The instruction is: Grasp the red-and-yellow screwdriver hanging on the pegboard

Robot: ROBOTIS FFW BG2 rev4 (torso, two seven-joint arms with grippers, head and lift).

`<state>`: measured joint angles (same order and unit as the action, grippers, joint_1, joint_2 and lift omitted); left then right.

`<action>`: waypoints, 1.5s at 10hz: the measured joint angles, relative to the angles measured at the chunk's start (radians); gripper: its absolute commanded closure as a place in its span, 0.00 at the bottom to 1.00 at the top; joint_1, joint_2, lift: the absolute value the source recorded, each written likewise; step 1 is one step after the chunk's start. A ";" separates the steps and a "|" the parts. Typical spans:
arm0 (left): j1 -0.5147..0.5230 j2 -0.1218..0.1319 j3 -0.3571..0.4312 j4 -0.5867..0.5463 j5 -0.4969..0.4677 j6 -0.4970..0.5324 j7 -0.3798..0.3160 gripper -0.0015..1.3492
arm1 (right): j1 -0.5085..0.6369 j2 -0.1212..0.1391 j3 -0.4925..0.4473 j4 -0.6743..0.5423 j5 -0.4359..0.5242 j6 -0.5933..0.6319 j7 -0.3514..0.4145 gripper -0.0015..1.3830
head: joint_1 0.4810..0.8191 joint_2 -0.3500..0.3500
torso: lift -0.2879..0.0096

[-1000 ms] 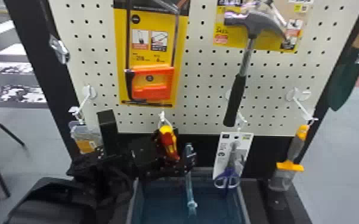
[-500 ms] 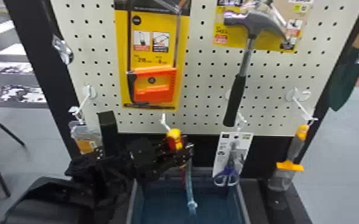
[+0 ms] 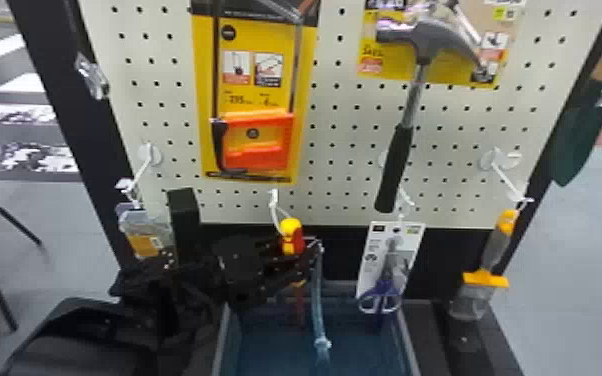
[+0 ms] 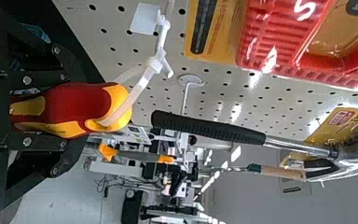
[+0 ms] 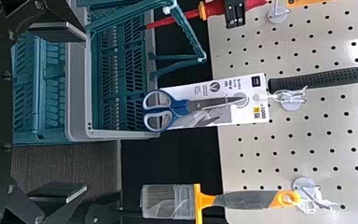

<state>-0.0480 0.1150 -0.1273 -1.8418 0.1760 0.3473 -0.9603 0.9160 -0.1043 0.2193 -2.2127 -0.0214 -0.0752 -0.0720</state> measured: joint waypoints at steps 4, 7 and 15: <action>-0.003 0.000 0.000 0.000 -0.001 -0.001 0.000 0.78 | -0.006 0.000 0.000 0.002 0.001 0.000 0.002 0.12 | 0.20 0.50 | 0.63; -0.003 0.000 0.000 0.001 -0.003 0.000 0.002 0.78 | -0.007 0.000 0.000 0.002 0.001 0.000 0.002 0.12 | 0.20 0.50 | 0.63; 0.001 0.000 0.001 0.001 -0.009 0.001 0.003 0.78 | -0.007 0.000 0.000 0.004 0.000 0.000 0.003 0.12 | 0.20 0.50 | 0.63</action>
<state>-0.0470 0.1150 -0.1267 -1.8412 0.1672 0.3482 -0.9572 0.9090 -0.1044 0.2193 -2.2084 -0.0214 -0.0752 -0.0690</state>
